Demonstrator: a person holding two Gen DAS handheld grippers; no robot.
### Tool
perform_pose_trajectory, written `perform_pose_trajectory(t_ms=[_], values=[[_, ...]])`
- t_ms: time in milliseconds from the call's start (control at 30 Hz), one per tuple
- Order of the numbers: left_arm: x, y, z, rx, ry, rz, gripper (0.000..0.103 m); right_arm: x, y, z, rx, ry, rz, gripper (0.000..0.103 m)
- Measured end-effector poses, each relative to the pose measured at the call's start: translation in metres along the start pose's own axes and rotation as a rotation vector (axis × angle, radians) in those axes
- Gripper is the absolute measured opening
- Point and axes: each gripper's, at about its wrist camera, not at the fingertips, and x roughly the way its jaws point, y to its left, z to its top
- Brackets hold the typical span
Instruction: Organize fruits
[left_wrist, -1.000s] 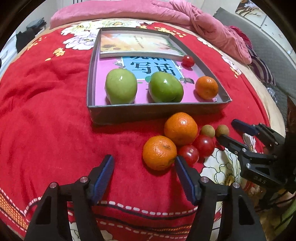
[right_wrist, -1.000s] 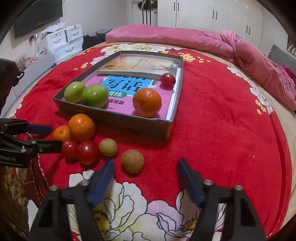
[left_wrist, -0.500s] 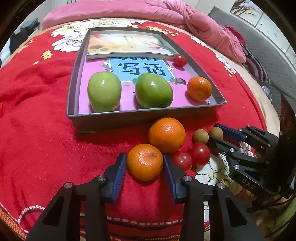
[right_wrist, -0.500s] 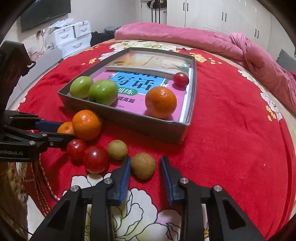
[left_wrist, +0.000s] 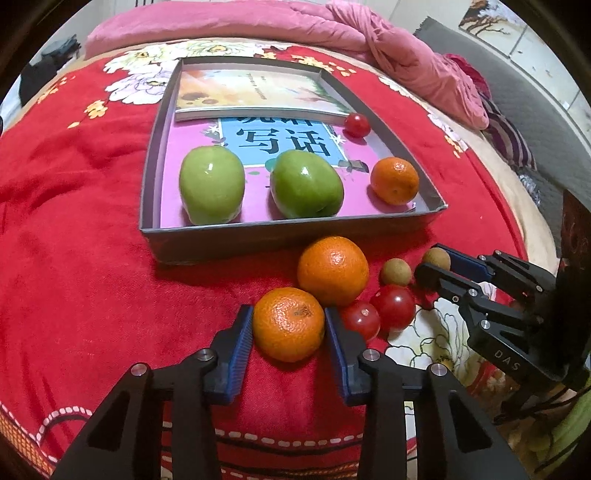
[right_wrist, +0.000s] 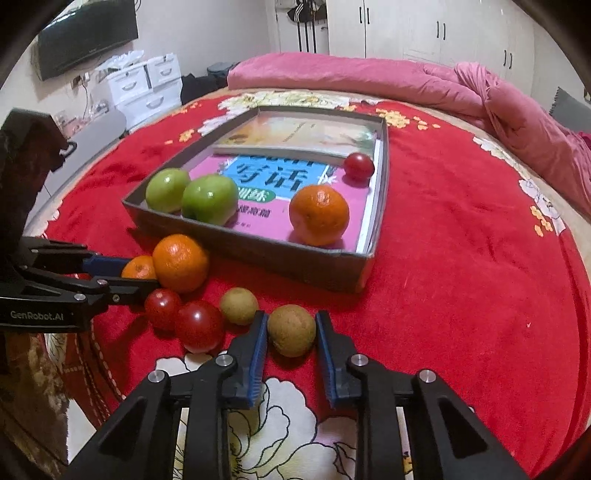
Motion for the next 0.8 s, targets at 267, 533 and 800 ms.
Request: perform_pose_trajectory(t_ms=[267, 533, 800], values=[[-0.018, 0.007, 0.002, -0.033, -0.032, -0.007, 0.039, -0.013, 0.003, 0.007, -0.004, -0.071, 0.035, 0.026], [-0.042, 0.005, 0.01, -0.043, -0.089, -0.006, 0.039, -0.026, 0.006, 0.012, -0.009, -0.133, 0.063, 0.026], [-0.059, -0.006, 0.013, -0.035, -0.122, -0.008, 0.039, -0.033, 0.007, 0.015, -0.014, -0.166, 0.083, 0.026]])
